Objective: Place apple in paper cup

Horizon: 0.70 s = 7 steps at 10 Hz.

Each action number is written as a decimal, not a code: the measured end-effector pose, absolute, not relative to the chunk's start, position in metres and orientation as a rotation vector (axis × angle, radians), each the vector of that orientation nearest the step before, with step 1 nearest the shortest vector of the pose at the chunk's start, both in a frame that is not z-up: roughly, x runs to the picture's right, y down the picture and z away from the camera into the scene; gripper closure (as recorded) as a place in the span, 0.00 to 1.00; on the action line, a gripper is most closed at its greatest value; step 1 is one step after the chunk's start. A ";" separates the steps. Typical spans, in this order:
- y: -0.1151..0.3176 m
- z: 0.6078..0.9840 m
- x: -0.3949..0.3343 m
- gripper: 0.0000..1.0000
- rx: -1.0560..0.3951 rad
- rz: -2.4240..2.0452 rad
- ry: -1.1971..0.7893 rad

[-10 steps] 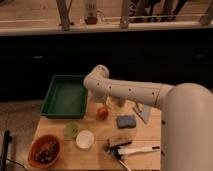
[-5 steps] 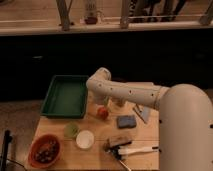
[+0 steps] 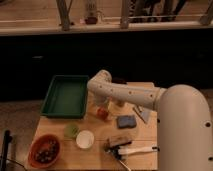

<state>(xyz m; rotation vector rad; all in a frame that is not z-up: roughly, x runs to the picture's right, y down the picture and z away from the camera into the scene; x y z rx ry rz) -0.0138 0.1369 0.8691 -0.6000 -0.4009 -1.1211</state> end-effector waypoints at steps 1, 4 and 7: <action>0.139 0.870 -0.012 0.22 -0.603 -1.117 -0.406; 0.141 0.873 -0.010 0.48 -0.605 -1.109 -0.413; 0.142 0.875 -0.008 0.76 -0.603 -1.102 -0.423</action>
